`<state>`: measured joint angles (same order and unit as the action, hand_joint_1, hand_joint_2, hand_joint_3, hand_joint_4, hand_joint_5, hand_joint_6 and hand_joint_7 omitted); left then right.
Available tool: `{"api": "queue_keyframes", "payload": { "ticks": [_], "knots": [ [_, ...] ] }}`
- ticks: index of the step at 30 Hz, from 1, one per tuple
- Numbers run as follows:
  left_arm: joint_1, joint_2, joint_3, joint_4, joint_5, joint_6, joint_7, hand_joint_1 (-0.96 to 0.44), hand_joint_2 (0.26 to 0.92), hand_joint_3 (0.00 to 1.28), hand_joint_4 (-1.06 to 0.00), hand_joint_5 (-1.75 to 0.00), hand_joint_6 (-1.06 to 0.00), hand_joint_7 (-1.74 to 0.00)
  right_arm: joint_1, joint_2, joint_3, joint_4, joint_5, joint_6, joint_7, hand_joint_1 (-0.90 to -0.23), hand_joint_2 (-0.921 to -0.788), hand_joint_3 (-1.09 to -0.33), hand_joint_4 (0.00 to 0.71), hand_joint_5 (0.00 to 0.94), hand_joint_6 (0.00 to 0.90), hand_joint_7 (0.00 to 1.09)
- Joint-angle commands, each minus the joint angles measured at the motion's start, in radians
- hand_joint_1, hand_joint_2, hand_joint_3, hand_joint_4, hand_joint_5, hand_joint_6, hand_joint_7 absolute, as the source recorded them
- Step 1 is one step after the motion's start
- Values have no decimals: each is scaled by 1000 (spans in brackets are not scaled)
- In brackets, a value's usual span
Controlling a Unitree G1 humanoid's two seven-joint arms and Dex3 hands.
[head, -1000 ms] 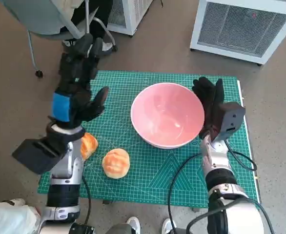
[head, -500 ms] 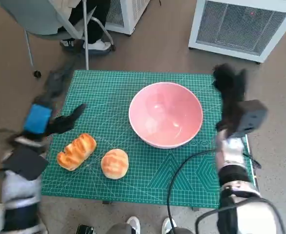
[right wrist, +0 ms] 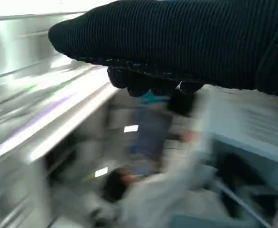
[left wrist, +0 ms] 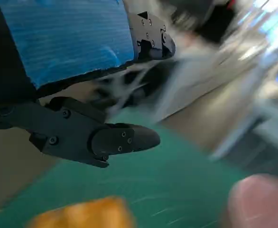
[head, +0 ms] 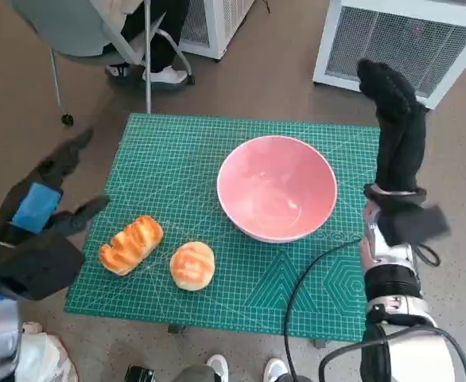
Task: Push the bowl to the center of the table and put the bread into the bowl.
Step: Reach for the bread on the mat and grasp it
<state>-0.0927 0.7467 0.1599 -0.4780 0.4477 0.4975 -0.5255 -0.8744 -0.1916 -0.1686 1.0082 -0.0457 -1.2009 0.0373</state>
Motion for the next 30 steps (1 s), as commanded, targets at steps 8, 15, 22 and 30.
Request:
{"api": "queue_keyframes", "payload": {
  "ticks": [8,15,22,30],
  "knots": [
    [67,89,-110,-117,92,83,-120,-553,921,154,-157,-1,-200,-21,49,-2,59,-111,-5,-14,26,-568,-921,-829,321,4,160,394],
    [81,81,-160,-101,108,82,-126,-560,921,148,-160,-2,-198,-15,62,-2,78,-153,7,7,36,-578,-921,-810,324,4,169,390],
    [87,71,-199,-72,130,83,-112,-561,921,144,-164,-3,-198,-12,70,1,81,-161,2,17,28,-581,-921,-799,334,8,171,389],
    [83,64,-230,-35,154,86,-102,-570,921,149,-172,-5,-204,-11,74,5,82,-151,1,17,25,-584,-921,-793,338,8,172,387]
  ]
}}
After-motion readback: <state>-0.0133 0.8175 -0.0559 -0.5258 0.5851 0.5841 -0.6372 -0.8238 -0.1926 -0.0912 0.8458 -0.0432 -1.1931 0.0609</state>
